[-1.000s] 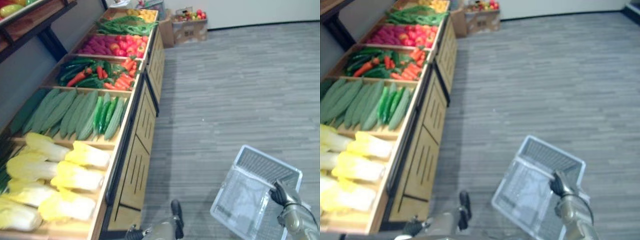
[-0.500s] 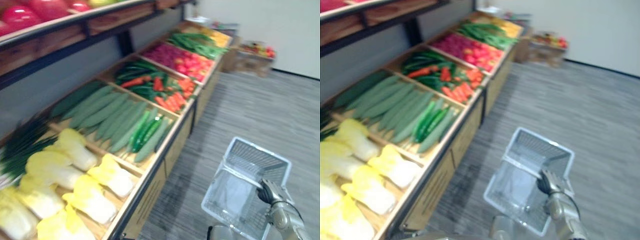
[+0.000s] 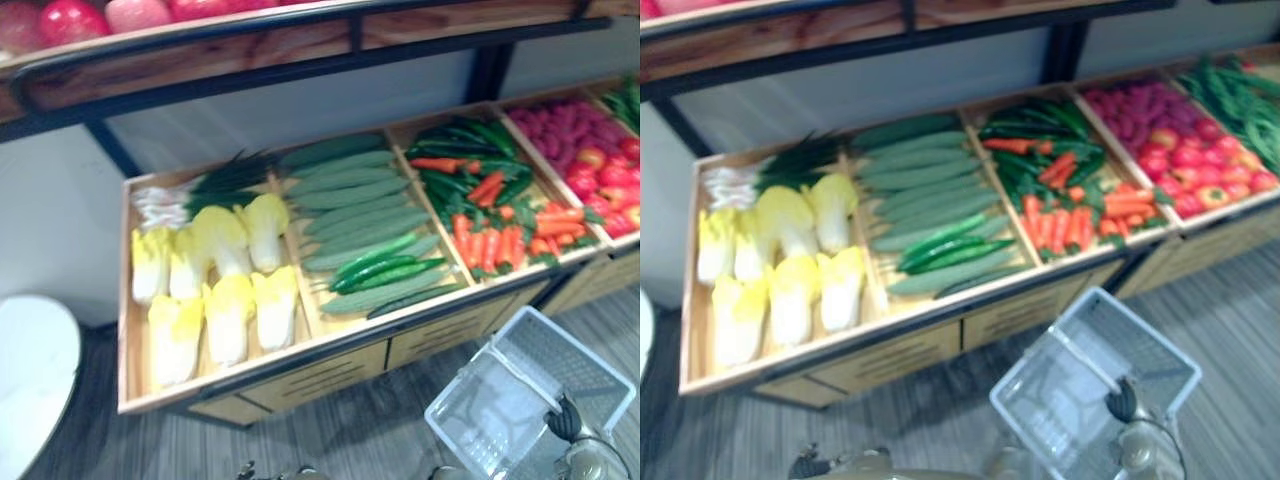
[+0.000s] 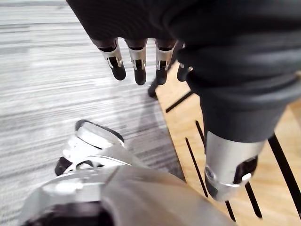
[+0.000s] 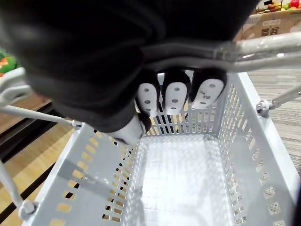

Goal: Pick vegetable in the basket

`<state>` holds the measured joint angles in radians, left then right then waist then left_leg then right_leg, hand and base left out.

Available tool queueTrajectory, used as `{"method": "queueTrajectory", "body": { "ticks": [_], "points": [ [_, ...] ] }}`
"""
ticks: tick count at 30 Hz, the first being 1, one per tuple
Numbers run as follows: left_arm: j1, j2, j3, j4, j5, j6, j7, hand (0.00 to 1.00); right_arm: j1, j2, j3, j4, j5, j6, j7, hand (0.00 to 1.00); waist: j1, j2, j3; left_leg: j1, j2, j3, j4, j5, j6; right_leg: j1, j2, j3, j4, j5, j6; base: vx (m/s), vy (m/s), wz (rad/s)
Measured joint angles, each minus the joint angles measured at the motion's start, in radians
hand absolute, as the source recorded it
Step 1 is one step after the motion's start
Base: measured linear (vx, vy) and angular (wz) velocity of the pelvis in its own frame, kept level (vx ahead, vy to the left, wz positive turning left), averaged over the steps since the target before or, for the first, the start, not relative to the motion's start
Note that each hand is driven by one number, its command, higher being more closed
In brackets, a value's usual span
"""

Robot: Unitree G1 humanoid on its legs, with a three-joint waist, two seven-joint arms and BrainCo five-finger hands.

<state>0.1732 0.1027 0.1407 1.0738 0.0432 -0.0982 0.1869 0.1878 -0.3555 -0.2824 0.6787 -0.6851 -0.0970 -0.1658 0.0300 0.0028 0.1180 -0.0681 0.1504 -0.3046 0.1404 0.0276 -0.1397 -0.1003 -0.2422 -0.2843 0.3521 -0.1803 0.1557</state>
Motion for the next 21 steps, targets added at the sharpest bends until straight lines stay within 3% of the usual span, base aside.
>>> {"method": "queueTrajectory", "body": {
  "ticks": [2,3,5,8,12,15,18,21],
  "points": [
    [0.006,0.001,0.017,0.0,0.001,0.0,0.003,0.0,0.011,0.026,-0.055,0.033,0.021,0.002,-0.003,1.0,-0.007,-0.023,-0.003,0.008,0.011,0.191,-0.054,0.064,0.048,0.033,-0.027,-0.058,-0.025,0.005,-0.008,0.04,-0.062,1.26],
    [0.007,-0.001,0.024,0.0,0.002,0.0,0.004,0.0,0.014,0.042,-0.094,0.052,0.037,0.005,-0.011,1.0,-0.023,-0.013,-0.002,0.005,0.028,0.42,-0.062,0.067,0.058,0.062,-0.023,-0.113,-0.046,0.009,-0.013,0.0,0.007,1.12],
    [0.029,0.001,0.033,0.0,0.006,0.002,0.008,0.0,0.012,0.059,-0.104,0.066,0.041,0.005,-0.03,1.0,-0.026,-0.003,-0.004,0.026,0.037,0.51,-0.101,0.068,0.058,0.087,-0.001,-0.126,-0.076,0.01,-0.013,-0.08,0.042,0.52],
    [0.036,-0.003,0.049,0.0,0.019,0.005,0.01,0.0,0.028,0.079,-0.102,0.067,0.067,-0.001,-0.037,1.0,-0.028,0.021,-0.02,0.048,0.043,0.509,-0.182,0.072,0.042,0.097,0.028,-0.134,-0.122,0.028,-0.006,-0.13,0.062,0.11],
    [0.018,-0.005,0.08,-0.021,0.019,0.007,0.054,0.0,0.049,0.09,-0.108,0.08,0.077,0.0,-0.049,1.0,-0.031,0.028,-0.023,0.021,0.026,0.51,-0.214,0.078,0.035,0.093,0.036,-0.109,-0.171,0.052,0.012,-0.13,0.082,0.15],
    [0.029,-0.029,0.105,-0.218,0.018,0.009,0.119,0.0,0.088,0.101,-0.145,0.087,0.077,0.004,-0.075,1.0,-0.032,0.037,-0.027,0.015,0.002,0.51,-0.241,0.078,0.036,0.085,0.026,-0.093,-0.183,0.053,0.014,0.0,0.072,0.32],
    [0.051,-0.033,0.125,-0.451,0.038,-0.028,0.197,0.0,0.091,0.109,-0.169,0.127,0.079,0.004,-0.094,1.0,-0.03,0.036,-0.026,0.02,-0.009,0.512,-0.241,0.096,0.041,0.092,0.017,-0.078,-0.187,0.059,0.02,0.05,0.045,0.04],
    [0.048,-0.033,0.132,-0.638,0.145,-0.06,0.28,0.0,0.077,0.117,-0.176,0.17,0.098,0.0,-0.113,1.0,-0.029,0.039,-0.028,0.02,-0.018,0.515,-0.241,0.105,0.05,0.093,0.014,-0.06,-0.21,0.083,0.02,0.11,0.028,-0.09]
  ]
}}
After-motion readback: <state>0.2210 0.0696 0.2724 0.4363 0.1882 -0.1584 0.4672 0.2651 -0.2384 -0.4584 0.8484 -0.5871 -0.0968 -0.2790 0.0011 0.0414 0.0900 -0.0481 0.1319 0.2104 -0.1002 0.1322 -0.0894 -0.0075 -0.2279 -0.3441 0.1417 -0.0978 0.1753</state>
